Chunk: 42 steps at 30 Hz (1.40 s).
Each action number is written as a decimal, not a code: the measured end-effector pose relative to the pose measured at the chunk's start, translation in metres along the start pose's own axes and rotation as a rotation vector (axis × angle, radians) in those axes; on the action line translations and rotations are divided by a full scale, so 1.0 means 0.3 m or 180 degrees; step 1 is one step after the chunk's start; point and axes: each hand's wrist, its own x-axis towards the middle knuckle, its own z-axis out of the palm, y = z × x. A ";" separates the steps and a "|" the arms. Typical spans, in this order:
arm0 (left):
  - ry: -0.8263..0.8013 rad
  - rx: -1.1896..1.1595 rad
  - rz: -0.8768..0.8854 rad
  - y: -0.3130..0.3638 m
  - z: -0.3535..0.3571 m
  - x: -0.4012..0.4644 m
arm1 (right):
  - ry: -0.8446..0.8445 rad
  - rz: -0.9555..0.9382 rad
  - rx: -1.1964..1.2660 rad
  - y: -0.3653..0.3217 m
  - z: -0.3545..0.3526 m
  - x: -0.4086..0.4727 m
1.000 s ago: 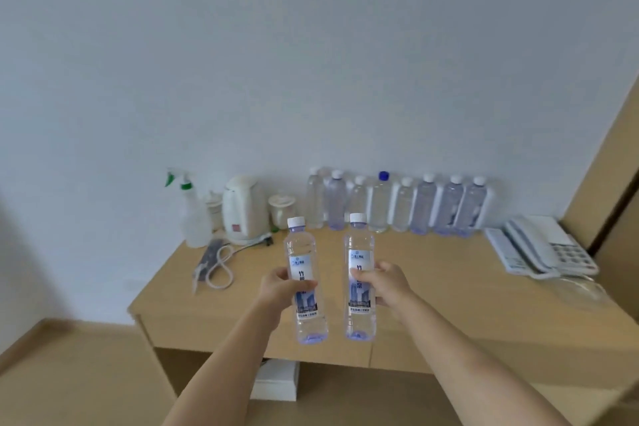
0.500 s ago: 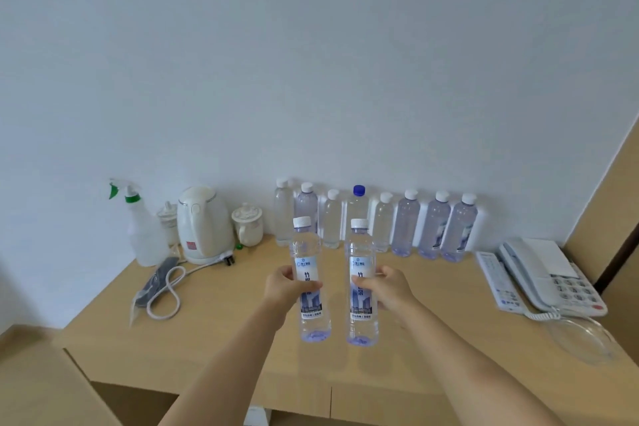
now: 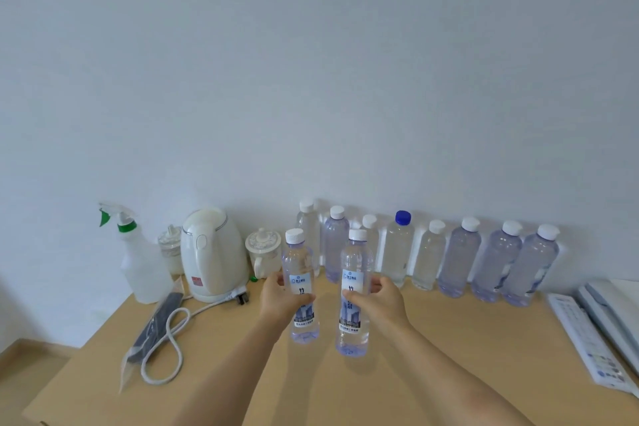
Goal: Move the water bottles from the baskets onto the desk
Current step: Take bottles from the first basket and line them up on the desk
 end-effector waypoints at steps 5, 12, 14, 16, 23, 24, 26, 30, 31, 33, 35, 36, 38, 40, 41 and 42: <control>-0.0070 0.0162 0.0190 0.000 -0.008 0.150 | 0.0329 -0.0076 -0.0201 -0.003 0.103 0.123; -0.0198 0.0467 0.0297 -0.056 0.054 0.281 | 0.0531 -0.0082 -0.0331 0.052 0.200 0.210; -0.0205 0.0533 0.0346 -0.083 0.074 0.306 | 0.0586 -0.0130 -0.0352 0.072 0.221 0.227; -0.0185 0.0557 0.0364 -0.105 0.089 0.327 | 0.0636 -0.0197 -0.0352 0.089 0.238 0.242; -0.0126 0.0411 0.0497 -0.124 0.113 0.415 | 0.0730 -0.0366 -0.0264 0.096 0.285 0.298; -0.0115 0.0427 0.0495 -0.129 0.116 0.423 | 0.0708 -0.0366 -0.0278 0.101 0.289 0.308; -0.0104 0.0468 0.0516 -0.137 0.123 0.438 | 0.0677 -0.0377 -0.0333 0.108 0.297 0.323; -0.0243 0.0560 0.0578 -0.133 0.135 0.453 | 0.0779 -0.0396 -0.0338 0.105 0.299 0.350; -0.0274 0.0564 0.0601 -0.133 0.134 0.454 | 0.0751 -0.0403 -0.0346 0.105 0.298 0.355; -0.0294 0.0590 0.0650 -0.132 0.129 0.456 | 0.0695 -0.0440 -0.0387 0.104 0.301 0.357; -0.0304 0.0632 0.0709 -0.142 0.128 0.460 | 0.0728 -0.0472 -0.0401 0.110 0.302 0.357; -0.0306 0.0644 0.0731 -0.146 0.130 0.459 | 0.0747 -0.0486 -0.0404 0.114 0.301 0.357; -0.0279 0.0653 0.0761 -0.151 0.134 0.454 | 0.0726 -0.0510 -0.0428 0.119 0.301 0.355; -0.0263 0.0672 0.0760 -0.153 0.135 0.448 | 0.0695 -0.0539 -0.0499 0.121 0.299 0.355; -0.0264 0.0712 0.0744 -0.150 0.134 0.445 | 0.0655 -0.0546 -0.0521 0.122 0.297 0.356; -0.0272 0.0780 0.0725 -0.145 0.134 0.440 | 0.0604 -0.0550 -0.0538 0.119 0.294 0.356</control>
